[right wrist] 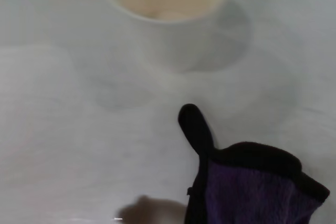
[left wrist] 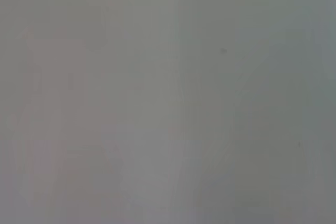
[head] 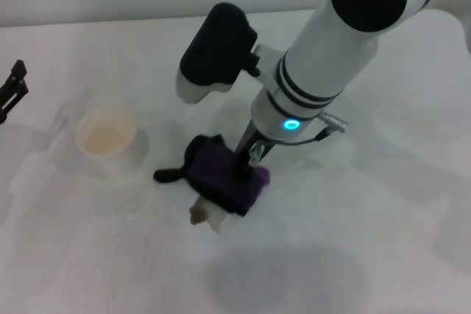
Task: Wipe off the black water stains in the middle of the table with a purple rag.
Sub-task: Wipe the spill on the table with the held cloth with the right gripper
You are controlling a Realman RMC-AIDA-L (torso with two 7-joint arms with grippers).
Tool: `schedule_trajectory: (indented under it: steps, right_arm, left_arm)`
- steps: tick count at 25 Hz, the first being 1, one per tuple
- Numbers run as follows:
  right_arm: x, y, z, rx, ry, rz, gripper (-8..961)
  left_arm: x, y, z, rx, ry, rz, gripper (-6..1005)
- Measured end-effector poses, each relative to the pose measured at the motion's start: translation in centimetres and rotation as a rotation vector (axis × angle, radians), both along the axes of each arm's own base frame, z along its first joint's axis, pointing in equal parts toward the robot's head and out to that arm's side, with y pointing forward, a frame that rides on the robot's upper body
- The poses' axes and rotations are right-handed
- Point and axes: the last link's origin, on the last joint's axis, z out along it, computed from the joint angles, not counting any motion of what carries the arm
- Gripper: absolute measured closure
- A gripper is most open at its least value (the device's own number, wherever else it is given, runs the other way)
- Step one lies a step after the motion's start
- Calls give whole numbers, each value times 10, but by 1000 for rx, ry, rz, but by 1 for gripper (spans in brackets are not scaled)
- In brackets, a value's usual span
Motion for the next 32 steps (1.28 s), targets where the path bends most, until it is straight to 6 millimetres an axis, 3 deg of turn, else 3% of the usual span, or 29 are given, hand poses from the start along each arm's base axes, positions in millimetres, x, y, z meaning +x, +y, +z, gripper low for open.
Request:
schedule_trajectory:
  steps: [11,15,21,32]
  right_arm:
    - [-5,-26,-14,-163,29,6,800]
    - [-5,-27,-15,-165,23,7,797]
    - [-3,-20,-11,-126,10,0,792]
    - [17,15,13,119,-143,-1,784]
  left_arm:
    - [3,3,1,0,5,-16,112]
    - [5,5,0,-4,4,-19,111]
    - [5,5,-1,-6,4,-17,111]
    - [2,1,-3,-10,-5,-5,112]
